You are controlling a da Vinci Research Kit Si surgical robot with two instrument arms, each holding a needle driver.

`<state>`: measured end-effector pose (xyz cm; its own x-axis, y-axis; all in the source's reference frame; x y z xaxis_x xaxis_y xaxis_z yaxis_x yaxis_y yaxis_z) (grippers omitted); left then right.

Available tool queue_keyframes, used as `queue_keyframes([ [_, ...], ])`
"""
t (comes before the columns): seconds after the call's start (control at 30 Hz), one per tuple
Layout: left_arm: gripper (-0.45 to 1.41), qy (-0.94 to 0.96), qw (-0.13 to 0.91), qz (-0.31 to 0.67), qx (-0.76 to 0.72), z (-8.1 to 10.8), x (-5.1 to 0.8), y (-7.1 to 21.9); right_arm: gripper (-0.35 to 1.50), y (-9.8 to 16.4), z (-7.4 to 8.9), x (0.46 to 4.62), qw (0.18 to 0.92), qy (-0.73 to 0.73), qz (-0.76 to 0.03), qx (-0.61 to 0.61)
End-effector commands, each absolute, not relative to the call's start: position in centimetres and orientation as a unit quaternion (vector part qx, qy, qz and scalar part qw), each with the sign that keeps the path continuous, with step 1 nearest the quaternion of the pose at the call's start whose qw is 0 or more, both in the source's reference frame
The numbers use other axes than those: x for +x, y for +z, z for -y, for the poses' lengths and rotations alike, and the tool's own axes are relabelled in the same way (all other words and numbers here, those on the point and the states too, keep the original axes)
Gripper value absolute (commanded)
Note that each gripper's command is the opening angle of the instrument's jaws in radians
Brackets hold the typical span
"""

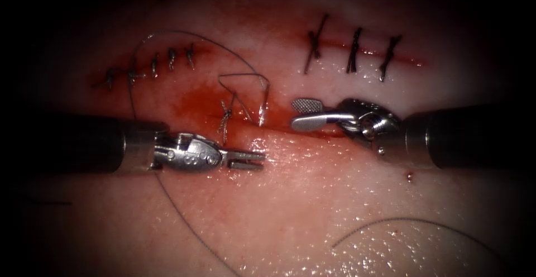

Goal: Wound Closure

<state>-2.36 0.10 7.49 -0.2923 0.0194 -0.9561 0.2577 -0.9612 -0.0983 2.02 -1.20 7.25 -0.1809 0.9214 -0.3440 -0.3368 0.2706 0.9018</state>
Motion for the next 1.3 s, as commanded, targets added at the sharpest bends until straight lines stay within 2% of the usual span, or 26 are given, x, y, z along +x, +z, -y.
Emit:
queue_keyframes([
  [0.03,-0.45,-0.79,0.059,-0.13,0.596,0.0,-2.4,7.5,1.16,7.3,1.3,2.06,0.593,0.531,-0.551,0.251],
  [0.2,-0.45,-0.762,0.008,-0.2,0.616,0.0,-2.39,7.5,1.13,7.3,1.2,2.04,0.661,0.449,-0.577,0.17],
  [0.27,-0.45,-0.754,-0.014,-0.234,0.614,0.0,-2.39,7.5,1.01,7.3,1.2,2.03,0.683,0.416,-0.583,0.141],
  [0.37,-0.45,-0.743,-0.046,-0.279,0.607,0.0,-2.4,7.5,0.94,7.3,1.2,2.03,0.698,0.391,-0.587,0.121],
  [0.57,-0.45,-0.7,-0.11,-0.356,0.61,0.0,-2.35,7.3,1.16,7.3,1.2,2.08,0.706,0.374,-0.589,0.126],
  [0.63,-0.45,-0.689,-0.124,-0.378,0.606,0.0,-2.32,7.2,1.18,7.3,1.2,2.09,0.706,0.371,-0.589,0.13],
  [0.73,-0.45,-0.677,-0.155,-0.412,0.59,0.0,-2.27,7.1,1.18,7.3,1.2,2.11,0.706,0.368,-0.59,0.133],
  [1.07,-0.45,-0.659,-0.183,-0.438,0.583,0.1,-2.18,6.6,1.03,7.3,1.2,2.14,0.706,0.356,-0.595,0.147],
  [1.3,-0.45,-0.617,-0.218,-0.512,0.557,0.1,-2.21,6.2,0.99,7.3,1.3,2.17,0.705,0.349,-0.597,0.154],
])
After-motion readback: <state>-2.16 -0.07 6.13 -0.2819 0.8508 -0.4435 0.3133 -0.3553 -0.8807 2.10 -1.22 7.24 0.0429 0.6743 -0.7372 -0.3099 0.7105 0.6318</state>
